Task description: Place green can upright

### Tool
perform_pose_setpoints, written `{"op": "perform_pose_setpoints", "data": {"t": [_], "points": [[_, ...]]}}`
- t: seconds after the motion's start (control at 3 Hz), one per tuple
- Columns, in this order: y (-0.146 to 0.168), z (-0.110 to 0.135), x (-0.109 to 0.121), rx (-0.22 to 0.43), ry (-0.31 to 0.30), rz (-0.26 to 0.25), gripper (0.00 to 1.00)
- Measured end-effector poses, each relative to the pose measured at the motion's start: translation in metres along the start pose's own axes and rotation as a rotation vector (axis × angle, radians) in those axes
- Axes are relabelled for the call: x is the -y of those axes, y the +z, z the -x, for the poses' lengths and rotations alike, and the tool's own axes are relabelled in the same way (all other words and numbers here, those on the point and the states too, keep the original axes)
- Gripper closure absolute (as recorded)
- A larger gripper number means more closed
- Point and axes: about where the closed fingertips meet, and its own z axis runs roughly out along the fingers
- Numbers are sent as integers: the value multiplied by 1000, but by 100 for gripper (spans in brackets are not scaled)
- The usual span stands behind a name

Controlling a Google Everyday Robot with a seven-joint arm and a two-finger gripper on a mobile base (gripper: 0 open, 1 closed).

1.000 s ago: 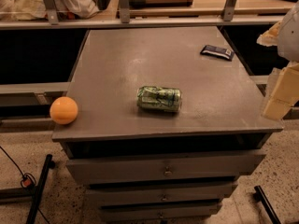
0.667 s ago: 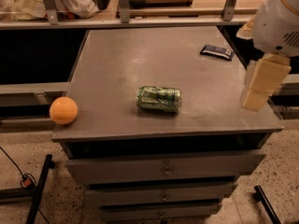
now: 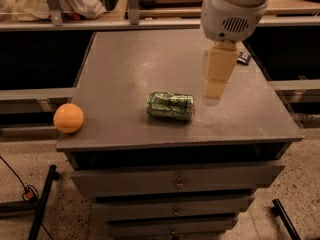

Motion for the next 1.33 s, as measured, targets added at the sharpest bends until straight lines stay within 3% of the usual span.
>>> {"op": "perform_pose_setpoints", "data": {"t": [0.33, 0.67, 1.0, 1.33], "points": [[17, 35, 3, -35, -8, -5, 0], [46, 61, 3, -57, 21, 17, 0], [84, 70, 4, -20, 74, 83, 0], [116, 77, 3, 67, 122, 149, 0]]}}
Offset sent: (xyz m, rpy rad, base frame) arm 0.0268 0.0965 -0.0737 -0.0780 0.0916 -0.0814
